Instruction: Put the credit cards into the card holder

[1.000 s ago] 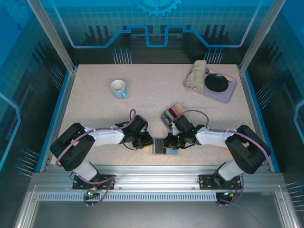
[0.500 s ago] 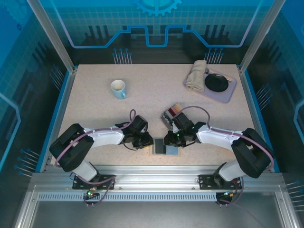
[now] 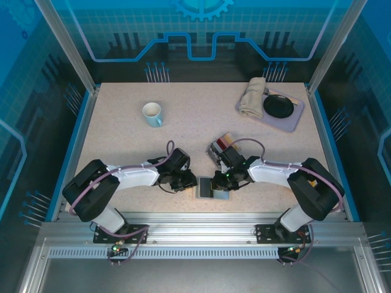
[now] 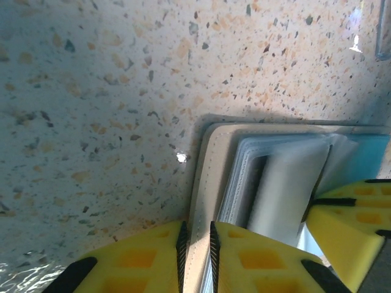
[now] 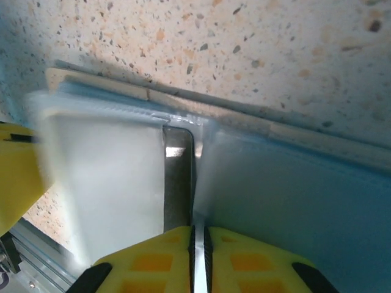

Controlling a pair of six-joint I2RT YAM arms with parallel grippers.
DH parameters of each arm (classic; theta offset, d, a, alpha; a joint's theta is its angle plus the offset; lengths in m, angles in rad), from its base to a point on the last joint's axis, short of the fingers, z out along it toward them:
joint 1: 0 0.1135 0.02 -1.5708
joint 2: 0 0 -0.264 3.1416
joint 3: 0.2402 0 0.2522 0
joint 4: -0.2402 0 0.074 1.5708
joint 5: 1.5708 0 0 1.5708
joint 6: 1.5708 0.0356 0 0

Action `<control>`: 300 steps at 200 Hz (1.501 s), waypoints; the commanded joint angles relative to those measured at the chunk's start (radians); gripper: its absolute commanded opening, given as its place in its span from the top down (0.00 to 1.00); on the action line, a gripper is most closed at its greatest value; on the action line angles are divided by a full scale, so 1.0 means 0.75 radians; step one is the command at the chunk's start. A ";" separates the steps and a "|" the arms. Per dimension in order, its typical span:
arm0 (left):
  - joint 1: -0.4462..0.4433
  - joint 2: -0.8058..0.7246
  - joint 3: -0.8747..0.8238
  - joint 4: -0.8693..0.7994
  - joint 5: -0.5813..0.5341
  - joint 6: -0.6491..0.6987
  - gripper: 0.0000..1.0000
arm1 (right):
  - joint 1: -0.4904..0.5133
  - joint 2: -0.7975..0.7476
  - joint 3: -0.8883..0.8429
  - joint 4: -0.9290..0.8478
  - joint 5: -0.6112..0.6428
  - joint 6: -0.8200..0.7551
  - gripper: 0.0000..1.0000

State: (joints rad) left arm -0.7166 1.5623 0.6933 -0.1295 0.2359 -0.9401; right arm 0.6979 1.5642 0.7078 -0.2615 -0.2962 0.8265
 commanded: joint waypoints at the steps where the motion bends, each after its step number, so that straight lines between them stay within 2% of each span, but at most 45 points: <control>1: -0.008 0.007 0.009 0.006 0.016 0.003 0.78 | 0.037 0.057 0.031 0.065 -0.067 0.013 0.87; 45: -0.010 0.013 -0.010 0.029 0.024 -0.013 0.79 | 0.061 0.079 0.076 0.080 -0.087 0.010 0.88; 89: -0.009 -0.058 -0.001 -0.065 -0.069 -0.006 0.78 | 0.046 -0.073 0.142 -0.173 0.076 -0.088 0.84; 112: -0.010 -0.117 0.017 -0.139 -0.145 0.004 0.77 | -0.030 -0.215 0.199 -0.335 0.202 -0.188 0.81; 130: -0.009 -0.167 0.041 -0.194 -0.200 0.019 0.74 | -0.131 -0.314 0.289 -0.496 0.357 -0.314 0.71; 141: -0.008 -0.187 0.061 -0.217 -0.224 0.030 0.72 | -0.217 -0.354 0.334 -0.543 0.387 -0.392 0.67; 151: -0.010 -0.197 0.080 -0.224 -0.234 0.042 0.69 | -0.313 -0.360 0.375 -0.553 0.339 -0.451 0.60; 174: -0.006 -0.181 0.133 -0.221 -0.235 0.052 0.64 | -0.511 -0.264 0.490 -0.550 0.211 -0.539 0.39; 191: -0.002 -0.148 0.170 -0.190 -0.224 0.045 0.59 | -0.580 -0.121 0.586 -0.534 0.120 -0.581 0.31; 251: 0.119 0.068 0.312 -0.028 -0.019 -0.004 0.50 | -0.597 0.340 0.884 -0.579 -0.065 -0.630 0.28; 272: 0.146 0.140 0.365 -0.004 0.022 -0.015 0.50 | -0.585 0.396 0.899 -0.594 -0.122 -0.642 0.28; 300: 0.161 0.220 0.426 0.009 0.056 -0.023 0.48 | -0.564 0.368 0.841 -0.566 -0.228 -0.629 0.28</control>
State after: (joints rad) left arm -0.6048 1.6867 0.9611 -0.1478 0.2161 -0.9440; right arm 0.2569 1.8584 1.3487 -0.6636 -0.3523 0.3649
